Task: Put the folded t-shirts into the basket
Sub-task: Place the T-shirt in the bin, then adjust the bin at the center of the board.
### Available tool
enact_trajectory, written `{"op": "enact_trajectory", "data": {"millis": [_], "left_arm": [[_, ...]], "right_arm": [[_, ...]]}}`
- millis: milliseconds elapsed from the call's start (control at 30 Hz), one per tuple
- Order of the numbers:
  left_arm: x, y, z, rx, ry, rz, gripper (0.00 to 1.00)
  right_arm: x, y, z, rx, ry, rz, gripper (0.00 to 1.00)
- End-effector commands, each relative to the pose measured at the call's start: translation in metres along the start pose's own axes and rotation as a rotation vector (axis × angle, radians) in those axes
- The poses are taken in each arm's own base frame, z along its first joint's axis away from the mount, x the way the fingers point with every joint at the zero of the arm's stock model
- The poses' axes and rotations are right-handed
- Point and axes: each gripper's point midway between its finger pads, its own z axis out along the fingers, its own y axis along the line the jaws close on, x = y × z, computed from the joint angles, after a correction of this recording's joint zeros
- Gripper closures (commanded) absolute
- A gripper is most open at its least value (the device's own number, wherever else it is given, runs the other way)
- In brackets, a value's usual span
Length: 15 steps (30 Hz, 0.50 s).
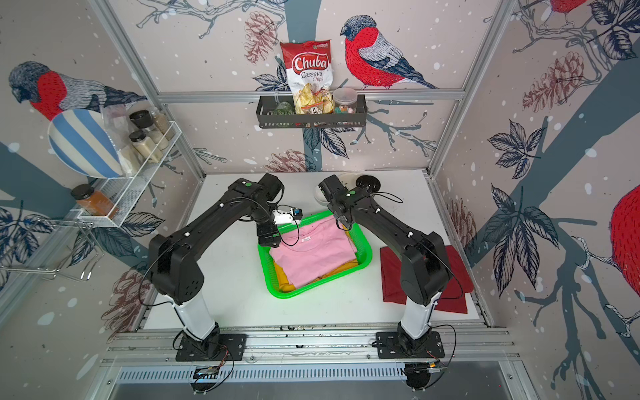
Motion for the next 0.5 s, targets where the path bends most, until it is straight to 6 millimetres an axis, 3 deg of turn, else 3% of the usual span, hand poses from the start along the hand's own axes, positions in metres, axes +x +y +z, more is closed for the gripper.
{"op": "enact_trajectory", "data": {"millis": [0, 67, 167, 267, 367, 467], "left_arm": [[-0.01, 0.013, -0.027, -0.107, -0.109, -0.083, 0.04], [-0.01, 0.018, -0.043, -0.169, -0.164, -0.141, 0.04], [-0.005, 0.033, -0.063, -0.241, -0.26, -0.326, 0.04], [0.015, 0.06, -0.078, -0.353, -0.307, -0.581, 0.04], [0.049, 0.072, -0.071, -0.398, -0.291, -0.804, 0.04], [0.059, 0.059, -0.056, -0.29, -0.318, -0.848, 0.04]], "right_arm": [[-0.012, -0.013, -0.019, -0.001, -0.071, -0.154, 0.43], [-0.013, -0.025, -0.027, 0.007, -0.078, -0.281, 0.42], [-0.005, -0.043, -0.028, -0.019, -0.037, -0.463, 0.33], [0.01, -0.06, -0.024, -0.068, 0.115, -0.587, 0.31], [0.025, -0.074, -0.019, -0.069, 0.218, -0.736, 0.32], [0.036, -0.084, -0.005, -0.023, 0.286, -0.834, 0.32]]}}
